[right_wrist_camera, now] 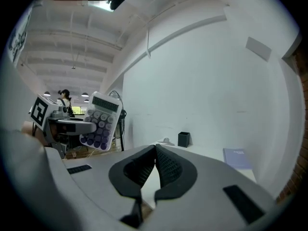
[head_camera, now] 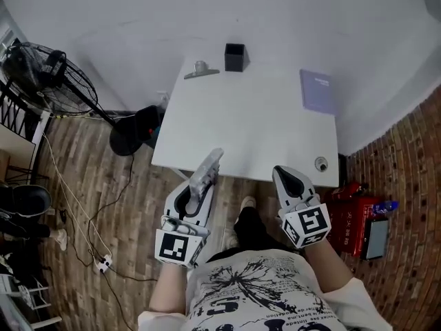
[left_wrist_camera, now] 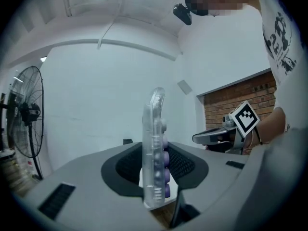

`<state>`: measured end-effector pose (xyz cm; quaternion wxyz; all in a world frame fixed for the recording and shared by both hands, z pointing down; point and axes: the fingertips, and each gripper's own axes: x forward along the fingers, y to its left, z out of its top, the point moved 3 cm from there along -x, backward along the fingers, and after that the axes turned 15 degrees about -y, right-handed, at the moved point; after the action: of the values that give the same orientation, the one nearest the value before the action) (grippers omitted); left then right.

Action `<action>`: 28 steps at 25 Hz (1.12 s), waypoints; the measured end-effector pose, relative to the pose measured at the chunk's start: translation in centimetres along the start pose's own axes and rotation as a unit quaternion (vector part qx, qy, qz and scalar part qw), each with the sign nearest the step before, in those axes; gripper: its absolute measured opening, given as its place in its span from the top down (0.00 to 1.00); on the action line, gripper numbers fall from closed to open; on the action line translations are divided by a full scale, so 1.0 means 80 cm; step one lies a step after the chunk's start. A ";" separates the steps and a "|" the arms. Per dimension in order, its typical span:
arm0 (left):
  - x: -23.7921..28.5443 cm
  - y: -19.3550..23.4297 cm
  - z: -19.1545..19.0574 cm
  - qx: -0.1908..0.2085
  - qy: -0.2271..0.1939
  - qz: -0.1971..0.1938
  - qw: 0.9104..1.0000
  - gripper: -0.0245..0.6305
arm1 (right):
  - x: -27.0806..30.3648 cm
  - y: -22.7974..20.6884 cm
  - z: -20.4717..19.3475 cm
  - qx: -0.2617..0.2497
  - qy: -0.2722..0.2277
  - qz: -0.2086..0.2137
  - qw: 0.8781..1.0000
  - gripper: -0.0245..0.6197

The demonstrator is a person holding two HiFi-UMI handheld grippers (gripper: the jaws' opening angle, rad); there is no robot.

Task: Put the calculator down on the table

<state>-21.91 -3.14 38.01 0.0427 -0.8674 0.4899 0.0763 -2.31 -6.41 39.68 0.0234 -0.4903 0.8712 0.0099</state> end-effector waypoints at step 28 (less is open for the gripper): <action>0.351 0.053 -0.278 -0.088 0.215 -0.145 0.962 0.74 | 0.228 -0.250 -0.159 0.046 0.133 -0.048 0.989 0.94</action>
<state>-9.25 -32.31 55.06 -0.1297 -0.9253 0.3481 -0.0757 4.91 -32.88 51.58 -0.0700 -0.5268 0.8415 -0.0968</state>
